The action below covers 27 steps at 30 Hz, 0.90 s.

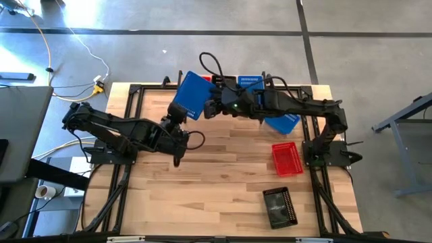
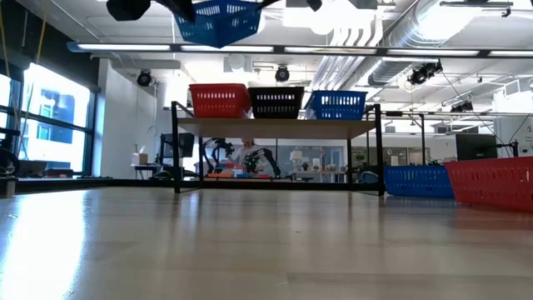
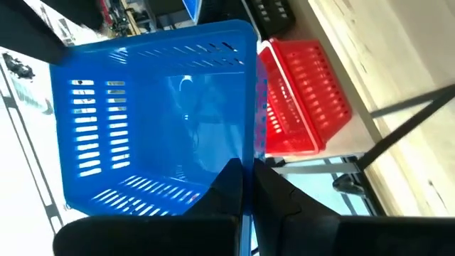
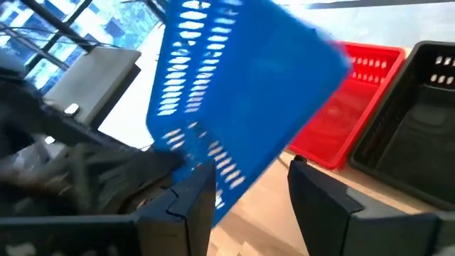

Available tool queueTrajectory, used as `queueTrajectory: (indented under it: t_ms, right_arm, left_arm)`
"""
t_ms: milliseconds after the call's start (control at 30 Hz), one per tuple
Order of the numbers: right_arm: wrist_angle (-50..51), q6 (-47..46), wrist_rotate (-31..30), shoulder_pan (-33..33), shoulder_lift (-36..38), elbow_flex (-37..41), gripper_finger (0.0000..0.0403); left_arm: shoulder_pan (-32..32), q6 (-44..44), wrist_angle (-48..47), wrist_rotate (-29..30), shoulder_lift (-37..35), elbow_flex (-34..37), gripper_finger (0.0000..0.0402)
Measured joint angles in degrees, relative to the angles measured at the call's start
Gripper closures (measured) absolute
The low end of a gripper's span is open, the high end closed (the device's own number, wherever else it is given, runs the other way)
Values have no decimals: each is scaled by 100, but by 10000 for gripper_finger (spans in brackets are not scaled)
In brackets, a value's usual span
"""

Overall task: Stack baskets on shelf by color
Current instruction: Stack the left blue bin on top of the blue bin on the shelf

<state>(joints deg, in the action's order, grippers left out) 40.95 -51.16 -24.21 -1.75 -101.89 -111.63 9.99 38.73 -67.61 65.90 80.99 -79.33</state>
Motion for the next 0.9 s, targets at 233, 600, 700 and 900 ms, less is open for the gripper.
queueTrajectory:
  t_ms: [233,600,700,900]
  right_arm:
    - [-139,-36,63,-205,-74,0,243]
    - [-182,9,63,-215,-130,-2,381]
    - [-223,61,46,-212,-131,-3,394]
    - [-234,94,81,-257,-130,-2,401]
  left_arm:
    - [206,341,375,235,0,0,401]
    - [210,294,500,187,0,0,392]
    - [213,106,522,129,0,0,379]
    - [204,-123,506,-30,0,0,342]
